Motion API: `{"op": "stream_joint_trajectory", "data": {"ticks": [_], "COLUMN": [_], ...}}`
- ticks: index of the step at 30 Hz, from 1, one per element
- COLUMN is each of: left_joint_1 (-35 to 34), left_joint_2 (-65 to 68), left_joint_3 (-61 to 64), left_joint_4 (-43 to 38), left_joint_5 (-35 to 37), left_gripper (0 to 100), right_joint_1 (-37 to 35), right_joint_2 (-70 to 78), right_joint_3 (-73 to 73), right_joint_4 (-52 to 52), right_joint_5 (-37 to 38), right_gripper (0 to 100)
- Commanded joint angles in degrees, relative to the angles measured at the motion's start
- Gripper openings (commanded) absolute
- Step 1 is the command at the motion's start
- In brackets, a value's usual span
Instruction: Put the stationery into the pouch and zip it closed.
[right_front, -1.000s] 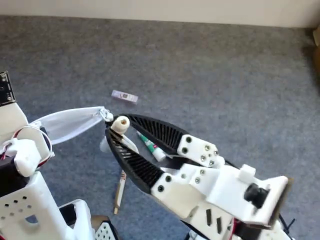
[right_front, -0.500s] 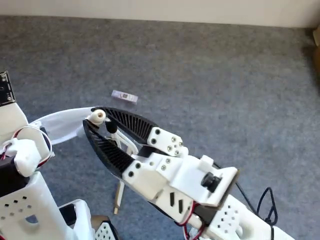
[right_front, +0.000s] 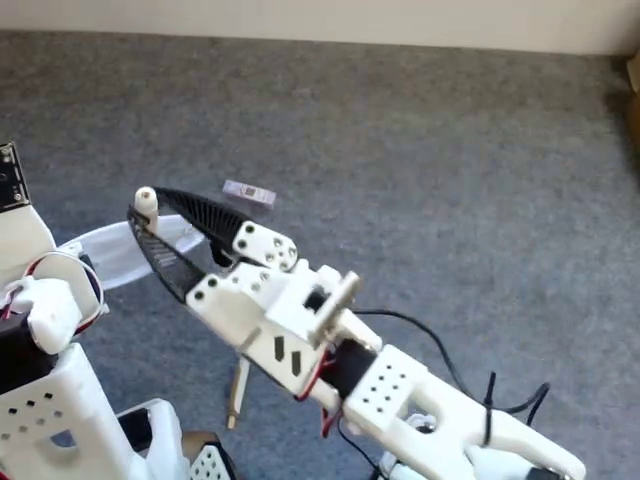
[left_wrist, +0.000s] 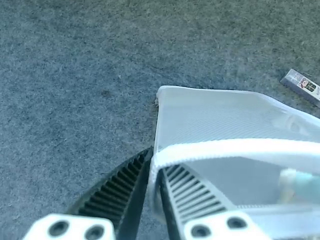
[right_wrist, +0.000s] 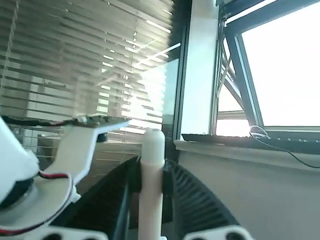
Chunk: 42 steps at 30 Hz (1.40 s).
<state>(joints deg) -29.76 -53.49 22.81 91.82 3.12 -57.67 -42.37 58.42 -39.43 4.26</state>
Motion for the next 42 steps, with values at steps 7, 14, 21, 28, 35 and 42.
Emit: {"op": "stream_joint_trajectory", "data": {"ticks": [7, 14, 21, 28, 35, 42], "left_joint_1": [0.5, 0.5, 0.4, 0.4, 0.4, 0.4], "left_joint_2": [0.6, 0.6, 0.6, 0.6, 0.6, 0.6], "left_joint_3": [-0.2, -0.1, -0.1, -0.1, -0.1, -0.1], "left_joint_4": [-0.3, -0.2, -0.2, -0.2, -0.2, -0.2], "left_joint_5": [-0.6, -0.6, -0.6, -0.6, -0.6, -0.6], "left_gripper": [1, 1, 1, 1, 1, 1], "right_joint_1": [1.8, 1.9, 1.5, 1.6, 1.5, 1.9], "right_joint_2": [3.7, 3.7, 3.6, 1.5, -8.7, -18.1], "right_joint_3": [-0.7, -0.6, 1.3, 1.8, 1.5, 1.4], "right_joint_4": [-3.3, -2.9, -2.9, -2.9, 13.5, 26.4], "right_joint_5": [-0.2, -0.2, -0.5, -0.5, -0.7, -0.7], "right_gripper": [0.6, 2.3, 13.8, 13.8, 13.8, 13.8]}}
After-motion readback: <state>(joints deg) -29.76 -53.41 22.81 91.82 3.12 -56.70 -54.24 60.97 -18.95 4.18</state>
